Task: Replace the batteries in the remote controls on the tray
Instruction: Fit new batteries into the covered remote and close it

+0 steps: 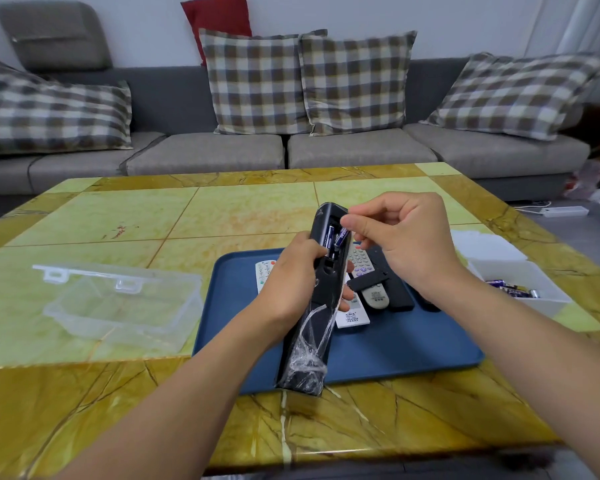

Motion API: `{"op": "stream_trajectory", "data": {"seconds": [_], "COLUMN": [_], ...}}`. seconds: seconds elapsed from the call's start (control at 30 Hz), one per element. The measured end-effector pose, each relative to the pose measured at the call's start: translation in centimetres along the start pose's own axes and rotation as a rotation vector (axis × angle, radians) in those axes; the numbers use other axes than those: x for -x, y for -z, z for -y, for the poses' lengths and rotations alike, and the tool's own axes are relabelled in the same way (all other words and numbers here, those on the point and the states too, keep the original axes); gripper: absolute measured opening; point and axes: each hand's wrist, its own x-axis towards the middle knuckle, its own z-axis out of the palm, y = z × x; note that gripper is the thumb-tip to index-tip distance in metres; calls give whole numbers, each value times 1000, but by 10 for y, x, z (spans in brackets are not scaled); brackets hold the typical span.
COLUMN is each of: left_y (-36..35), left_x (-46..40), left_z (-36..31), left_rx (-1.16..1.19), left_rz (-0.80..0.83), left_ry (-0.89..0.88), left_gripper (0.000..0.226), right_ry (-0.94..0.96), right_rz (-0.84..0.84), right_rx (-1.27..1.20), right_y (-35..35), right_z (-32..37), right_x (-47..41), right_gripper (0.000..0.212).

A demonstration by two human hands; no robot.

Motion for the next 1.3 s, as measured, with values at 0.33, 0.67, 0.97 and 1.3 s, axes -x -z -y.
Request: {"op": "stream_trajectory", "data": {"seconds": [0.33, 0.67, 0.97, 1.3], "left_y": [-3, -3, 6, 27], "left_x": [0, -5, -18, -14], "left_z": [7, 8, 1, 13], "left_rx": [-25, -85, -22, 60], "left_rz": [-66, -84, -150, -96], "left_ry": [-95, -119, -74, 162], "left_gripper": [17, 13, 14, 18], "right_ry": [205, 550, 117, 66], "right_rz": [19, 142, 108, 652], "right_rx": [320, 686, 337, 871], "right_y": [-10, -10, 28, 55], "right_z": [-10, -22, -38, -96], "right_x": [6, 16, 0, -14], "right_gripper": [13, 26, 34, 28]}}
